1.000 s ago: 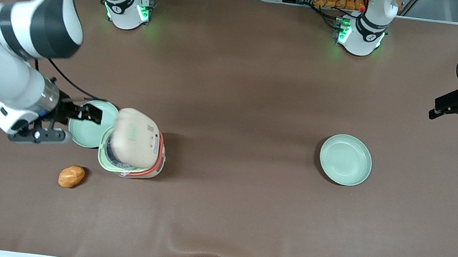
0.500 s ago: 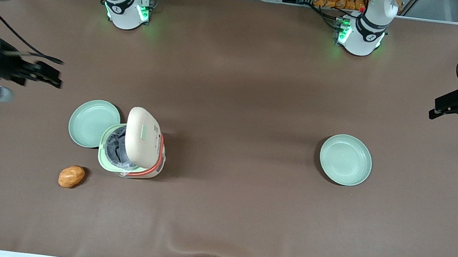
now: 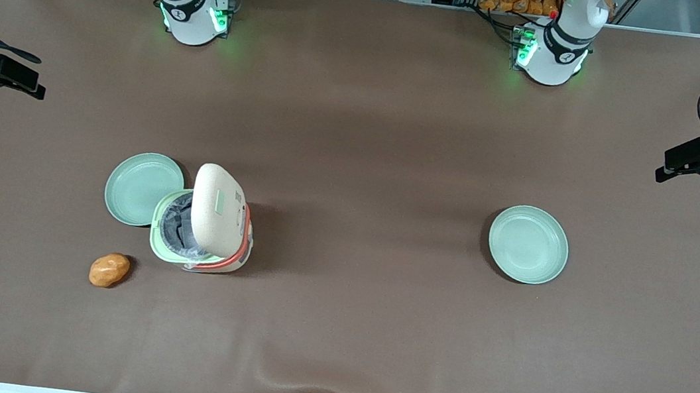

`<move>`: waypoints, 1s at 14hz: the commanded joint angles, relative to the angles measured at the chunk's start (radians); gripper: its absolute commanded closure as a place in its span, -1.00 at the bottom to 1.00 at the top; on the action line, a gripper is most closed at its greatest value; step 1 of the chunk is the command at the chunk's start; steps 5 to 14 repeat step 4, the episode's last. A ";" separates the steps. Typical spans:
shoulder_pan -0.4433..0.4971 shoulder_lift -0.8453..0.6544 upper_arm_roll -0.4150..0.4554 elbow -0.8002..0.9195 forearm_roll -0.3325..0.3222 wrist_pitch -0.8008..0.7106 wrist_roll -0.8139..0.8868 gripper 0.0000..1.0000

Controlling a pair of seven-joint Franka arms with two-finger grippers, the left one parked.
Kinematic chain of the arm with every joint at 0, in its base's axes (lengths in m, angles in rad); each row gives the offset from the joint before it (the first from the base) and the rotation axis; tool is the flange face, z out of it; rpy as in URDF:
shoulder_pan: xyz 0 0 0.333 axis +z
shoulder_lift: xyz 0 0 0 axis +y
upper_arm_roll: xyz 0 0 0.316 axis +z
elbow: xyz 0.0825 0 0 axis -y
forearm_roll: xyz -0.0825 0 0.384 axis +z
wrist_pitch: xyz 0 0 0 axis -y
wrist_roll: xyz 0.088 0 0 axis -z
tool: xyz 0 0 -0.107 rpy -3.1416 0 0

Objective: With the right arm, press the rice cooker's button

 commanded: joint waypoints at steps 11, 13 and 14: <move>-0.002 -0.033 0.006 -0.023 -0.031 -0.004 -0.005 -1.00; -0.002 -0.033 0.006 -0.023 -0.031 -0.004 -0.005 -1.00; -0.002 -0.033 0.006 -0.023 -0.031 -0.004 -0.005 -1.00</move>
